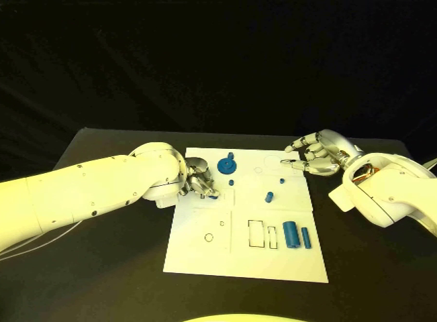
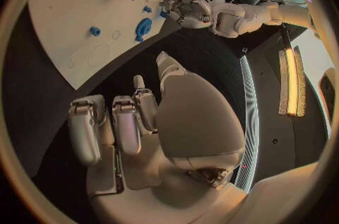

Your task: Assemble the parts on the task board

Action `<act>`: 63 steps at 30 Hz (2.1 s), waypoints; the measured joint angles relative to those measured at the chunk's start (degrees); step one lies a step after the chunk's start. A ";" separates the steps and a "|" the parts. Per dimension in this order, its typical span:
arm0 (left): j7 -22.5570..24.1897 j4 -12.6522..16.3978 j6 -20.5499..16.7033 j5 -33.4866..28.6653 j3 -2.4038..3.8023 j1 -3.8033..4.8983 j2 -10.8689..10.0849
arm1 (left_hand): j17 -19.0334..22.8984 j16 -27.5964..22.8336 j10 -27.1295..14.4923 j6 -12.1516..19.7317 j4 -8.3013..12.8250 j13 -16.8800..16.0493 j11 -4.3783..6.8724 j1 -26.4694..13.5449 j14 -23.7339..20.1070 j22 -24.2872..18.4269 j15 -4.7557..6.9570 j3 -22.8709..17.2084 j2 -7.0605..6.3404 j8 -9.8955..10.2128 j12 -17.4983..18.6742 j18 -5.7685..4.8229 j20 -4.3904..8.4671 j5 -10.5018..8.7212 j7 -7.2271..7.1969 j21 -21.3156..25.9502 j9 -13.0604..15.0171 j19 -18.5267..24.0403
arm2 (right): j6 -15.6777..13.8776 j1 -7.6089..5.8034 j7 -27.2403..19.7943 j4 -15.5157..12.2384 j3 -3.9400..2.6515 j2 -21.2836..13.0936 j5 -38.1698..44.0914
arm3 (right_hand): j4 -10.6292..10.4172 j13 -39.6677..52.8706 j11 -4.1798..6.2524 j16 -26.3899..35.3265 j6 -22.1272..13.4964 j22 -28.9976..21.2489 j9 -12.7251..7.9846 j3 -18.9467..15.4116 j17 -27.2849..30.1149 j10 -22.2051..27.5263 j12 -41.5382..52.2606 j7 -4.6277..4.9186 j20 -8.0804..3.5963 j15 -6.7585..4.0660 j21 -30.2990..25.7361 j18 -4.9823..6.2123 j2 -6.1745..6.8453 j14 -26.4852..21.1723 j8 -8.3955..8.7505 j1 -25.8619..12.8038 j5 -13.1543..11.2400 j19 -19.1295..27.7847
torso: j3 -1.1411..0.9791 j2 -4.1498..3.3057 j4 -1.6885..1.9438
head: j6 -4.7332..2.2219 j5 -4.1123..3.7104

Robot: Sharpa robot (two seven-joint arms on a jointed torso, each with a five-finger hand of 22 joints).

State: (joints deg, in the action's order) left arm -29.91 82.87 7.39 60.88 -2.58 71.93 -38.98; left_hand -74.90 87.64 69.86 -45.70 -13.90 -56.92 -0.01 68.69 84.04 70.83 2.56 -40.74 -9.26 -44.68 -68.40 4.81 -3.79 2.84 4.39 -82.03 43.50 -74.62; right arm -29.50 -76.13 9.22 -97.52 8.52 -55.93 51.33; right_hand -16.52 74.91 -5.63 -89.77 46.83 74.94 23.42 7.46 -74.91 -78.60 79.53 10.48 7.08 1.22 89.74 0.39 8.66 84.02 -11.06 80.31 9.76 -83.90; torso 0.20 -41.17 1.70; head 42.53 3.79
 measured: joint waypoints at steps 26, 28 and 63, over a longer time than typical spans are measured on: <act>-0.17 -0.60 0.19 -0.03 -0.04 -0.04 0.57 | -0.04 0.56 1.04 -1.75 4.63 -0.95 0.61 -6.59 -0.21 0.81 0.62 -4.10 -0.71 -0.28 -0.82 0.00 0.40 -0.06 -0.50 -0.22 7.61 -0.83 | 0.00 0.02 -0.07 0.11 0.00 0.09 0.00 | 0.00 0.04 0.00 0.00 0.00 -0.01 0.00 0.00 0.01 0.00 0.00 0.00 0.00 0.00 0.00 0.00 0.00 0.00 0.00 0.00 0.00 0.00 | -0.08 0.00 -0.05 | 0.36 0.12; -0.19 -0.70 0.19 -0.03 -0.04 -0.04 0.64 | -0.04 0.56 1.03 -2.03 4.73 -0.95 0.61 -7.19 -0.21 0.81 0.62 -4.06 -0.71 -0.27 -0.82 0.00 0.40 -0.06 -0.78 -0.22 7.61 -0.83 | 0.00 0.02 -0.08 0.11 0.00 0.09 0.00 | 0.00 0.04 0.00 0.00 0.00 -0.02 0.00 0.00 0.01 0.00 0.00 0.00 0.00 0.00 0.00 0.00 0.00 0.00 0.00 0.00 0.00 0.00 | -0.08 0.01 -0.06 | 0.37 0.07; -0.50 -1.63 0.12 -0.25 -0.19 -0.07 1.44 | -0.03 0.56 1.51 -3.86 0.38 -1.37 0.72 -9.67 -0.21 0.99 0.62 4.07 -1.23 0.62 -0.81 0.00 0.60 -0.01 -1.41 -0.22 8.34 -1.03 | -0.55 0.04 -0.26 0.35 0.00 0.04 -0.01 | 0.00 0.02 0.00 0.00 -0.21 -0.03 0.00 0.00 -0.03 0.00 0.00 -0.21 0.00 0.00 0.00 0.00 -0.22 0.00 -0.24 -0.22 0.00 0.00 | -0.03 0.02 -0.04 | 0.74 -0.09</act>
State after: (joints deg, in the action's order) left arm -30.41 81.23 7.50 60.62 -2.77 71.86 -37.55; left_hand -74.93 88.20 71.37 -49.57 -13.52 -58.29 0.71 59.02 83.83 71.82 3.17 -36.66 -10.49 -44.06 -69.21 4.81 -3.19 2.84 2.98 -82.25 51.84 -75.65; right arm -30.06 -76.09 8.96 -97.18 8.52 -55.89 51.32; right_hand -16.52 74.93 -5.63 -89.77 46.62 74.90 23.42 7.46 -74.94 -78.60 79.53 10.27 7.08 1.22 89.74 0.40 8.44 84.02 -11.30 80.08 9.76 -83.90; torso 0.16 -41.15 1.66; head 43.26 3.70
